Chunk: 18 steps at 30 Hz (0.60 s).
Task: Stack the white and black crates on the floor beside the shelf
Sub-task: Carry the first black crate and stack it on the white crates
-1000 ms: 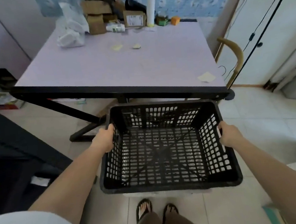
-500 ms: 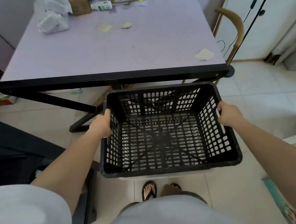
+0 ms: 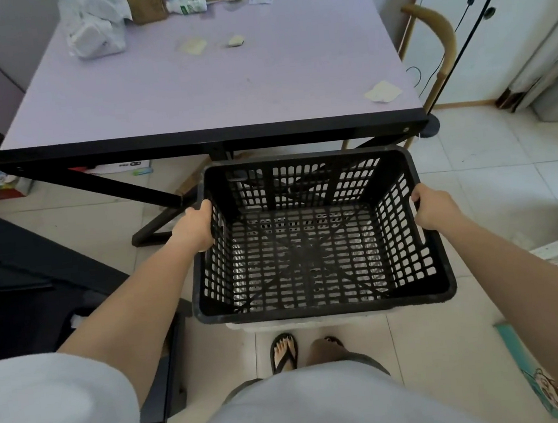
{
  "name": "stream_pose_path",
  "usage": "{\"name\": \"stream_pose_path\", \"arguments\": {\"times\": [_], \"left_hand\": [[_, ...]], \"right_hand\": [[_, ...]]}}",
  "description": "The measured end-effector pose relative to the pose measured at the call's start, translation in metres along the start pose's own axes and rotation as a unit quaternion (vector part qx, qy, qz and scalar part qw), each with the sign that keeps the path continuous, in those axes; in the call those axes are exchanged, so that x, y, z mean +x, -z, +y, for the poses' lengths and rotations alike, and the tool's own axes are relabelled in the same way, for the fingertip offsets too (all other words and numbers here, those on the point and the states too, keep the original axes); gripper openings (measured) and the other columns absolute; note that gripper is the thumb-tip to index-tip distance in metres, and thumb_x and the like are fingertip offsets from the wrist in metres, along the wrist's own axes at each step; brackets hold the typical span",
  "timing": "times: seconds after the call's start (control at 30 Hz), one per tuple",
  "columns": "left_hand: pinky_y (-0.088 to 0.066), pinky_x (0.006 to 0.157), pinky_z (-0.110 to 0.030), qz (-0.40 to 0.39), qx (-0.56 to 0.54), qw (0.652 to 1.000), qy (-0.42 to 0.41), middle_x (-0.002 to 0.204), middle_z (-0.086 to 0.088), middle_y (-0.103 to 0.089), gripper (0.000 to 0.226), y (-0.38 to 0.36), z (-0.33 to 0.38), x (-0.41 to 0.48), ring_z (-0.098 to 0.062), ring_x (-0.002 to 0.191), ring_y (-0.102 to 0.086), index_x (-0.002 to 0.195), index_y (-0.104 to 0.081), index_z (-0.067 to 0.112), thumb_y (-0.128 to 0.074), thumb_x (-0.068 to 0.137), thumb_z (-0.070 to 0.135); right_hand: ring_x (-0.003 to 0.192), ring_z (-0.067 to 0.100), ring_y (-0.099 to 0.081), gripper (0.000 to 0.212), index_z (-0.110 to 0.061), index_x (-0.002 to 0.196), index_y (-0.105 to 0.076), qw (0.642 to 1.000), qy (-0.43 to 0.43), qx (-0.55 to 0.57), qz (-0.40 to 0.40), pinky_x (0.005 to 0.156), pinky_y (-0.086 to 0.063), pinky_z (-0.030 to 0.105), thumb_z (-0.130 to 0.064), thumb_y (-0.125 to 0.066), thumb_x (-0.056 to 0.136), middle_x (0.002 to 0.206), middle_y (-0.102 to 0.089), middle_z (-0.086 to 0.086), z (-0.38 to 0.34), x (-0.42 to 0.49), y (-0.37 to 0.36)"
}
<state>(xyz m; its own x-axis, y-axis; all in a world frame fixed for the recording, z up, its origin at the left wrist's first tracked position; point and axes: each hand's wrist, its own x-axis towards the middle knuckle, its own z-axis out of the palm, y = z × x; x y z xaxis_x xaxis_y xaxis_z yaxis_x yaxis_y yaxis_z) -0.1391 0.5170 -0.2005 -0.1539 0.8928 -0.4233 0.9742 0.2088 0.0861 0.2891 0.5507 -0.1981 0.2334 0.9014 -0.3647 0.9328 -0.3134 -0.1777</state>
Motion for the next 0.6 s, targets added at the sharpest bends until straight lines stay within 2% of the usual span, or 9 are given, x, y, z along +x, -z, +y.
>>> {"name": "stream_pose_path", "arguments": {"times": [0.2,0.4,0.53,0.6], "left_hand": [[-0.051,0.085,-0.048,-0.004,-0.015,1.0,-0.014,0.125,-0.026,-0.047,0.062,-0.0005,-0.0035,0.0031,-0.045,0.105,-0.058,0.135,-0.032,0.01,-0.065,0.083,0.008],[-0.054,0.087,-0.047,-0.012,-0.01,1.0,-0.007,0.126,-0.025,-0.047,0.064,-0.0029,-0.0049,0.0019,-0.043,0.107,-0.058,0.135,-0.033,0.01,-0.065,0.08,0.002],[-0.055,0.085,-0.047,-0.02,-0.027,0.999,-0.004,0.125,-0.024,-0.048,0.062,-0.0047,-0.0085,-0.0005,-0.042,0.105,-0.059,0.131,-0.035,0.009,-0.067,0.078,0.003],[-0.055,0.085,-0.048,-0.016,-0.032,0.999,-0.006,0.123,-0.024,-0.049,0.061,-0.0052,-0.0099,-0.0003,-0.042,0.104,-0.059,0.131,-0.036,0.009,-0.067,0.078,0.003]], "right_hand": [[0.081,0.028,-0.048,0.037,-0.011,0.116,-0.048,1.0,0.001,-0.005,0.002,0.069,-0.043,0.034,-0.002,-0.059,0.082,0.09,-0.048,0.011,0.002,-0.0025,-0.0032],[0.081,0.026,-0.047,0.041,-0.01,0.121,-0.048,0.999,0.004,-0.032,0.007,0.068,-0.042,0.034,-0.001,-0.061,0.083,0.091,-0.046,0.011,-0.0018,-0.0007,-0.006],[0.095,0.034,-0.056,0.043,-0.009,0.121,-0.048,0.999,0.003,-0.043,0.01,0.075,-0.046,0.038,0.0,-0.061,0.081,0.103,-0.056,0.018,-0.0048,0.0005,-0.007],[0.097,0.036,-0.056,0.043,-0.008,0.121,-0.048,0.999,0.002,-0.041,0.017,0.074,-0.045,0.037,0.001,-0.06,0.081,0.102,-0.055,0.018,-0.004,0.0002,-0.0086]]}}
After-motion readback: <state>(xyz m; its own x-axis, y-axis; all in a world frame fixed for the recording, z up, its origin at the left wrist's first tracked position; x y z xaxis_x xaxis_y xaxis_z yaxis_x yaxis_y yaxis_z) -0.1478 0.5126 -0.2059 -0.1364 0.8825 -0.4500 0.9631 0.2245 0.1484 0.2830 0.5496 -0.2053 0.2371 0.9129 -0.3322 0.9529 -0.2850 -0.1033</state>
